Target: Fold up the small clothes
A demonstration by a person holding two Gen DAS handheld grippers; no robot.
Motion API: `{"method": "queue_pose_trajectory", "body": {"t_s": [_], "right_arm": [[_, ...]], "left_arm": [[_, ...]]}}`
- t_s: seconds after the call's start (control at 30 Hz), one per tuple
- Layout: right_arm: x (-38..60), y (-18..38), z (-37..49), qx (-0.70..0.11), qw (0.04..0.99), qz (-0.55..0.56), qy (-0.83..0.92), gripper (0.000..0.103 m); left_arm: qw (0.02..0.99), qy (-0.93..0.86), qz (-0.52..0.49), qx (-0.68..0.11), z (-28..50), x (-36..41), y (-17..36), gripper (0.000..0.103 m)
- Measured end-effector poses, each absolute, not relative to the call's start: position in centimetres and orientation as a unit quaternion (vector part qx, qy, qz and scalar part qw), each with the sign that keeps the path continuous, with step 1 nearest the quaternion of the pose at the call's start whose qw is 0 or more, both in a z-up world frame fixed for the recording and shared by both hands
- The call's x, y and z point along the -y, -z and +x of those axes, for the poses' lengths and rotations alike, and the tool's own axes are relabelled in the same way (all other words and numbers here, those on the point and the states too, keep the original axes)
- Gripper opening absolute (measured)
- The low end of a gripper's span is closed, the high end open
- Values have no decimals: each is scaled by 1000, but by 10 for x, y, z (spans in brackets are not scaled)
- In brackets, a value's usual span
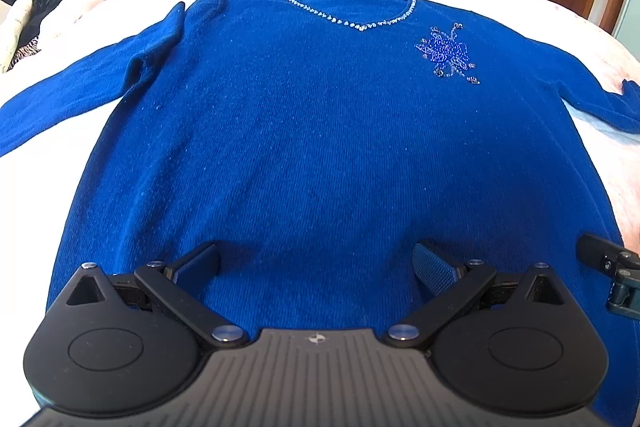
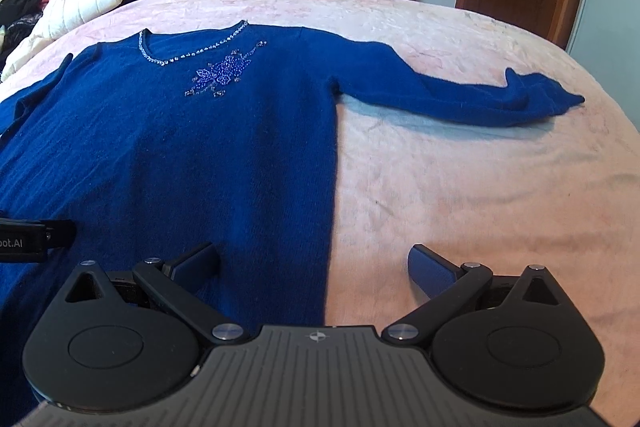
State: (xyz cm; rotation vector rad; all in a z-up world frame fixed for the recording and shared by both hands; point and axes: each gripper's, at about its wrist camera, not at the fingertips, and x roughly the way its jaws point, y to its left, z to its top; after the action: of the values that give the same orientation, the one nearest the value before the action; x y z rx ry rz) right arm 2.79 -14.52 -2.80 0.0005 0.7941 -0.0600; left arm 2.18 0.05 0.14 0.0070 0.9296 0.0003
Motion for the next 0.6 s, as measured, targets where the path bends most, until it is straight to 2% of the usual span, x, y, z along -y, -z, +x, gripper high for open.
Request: {"method": "queue_pose_trajectory", "body": {"t_s": [0.33,0.6], "right_arm": [[157,1,59,-364,931,-13,20,103],[181,-21,86,-343,939,24,19,103]], "left_arm": [[896,-1,7,-444,38,2,-1,103],[900,-5,6,-436,68,6,1,103]]}}
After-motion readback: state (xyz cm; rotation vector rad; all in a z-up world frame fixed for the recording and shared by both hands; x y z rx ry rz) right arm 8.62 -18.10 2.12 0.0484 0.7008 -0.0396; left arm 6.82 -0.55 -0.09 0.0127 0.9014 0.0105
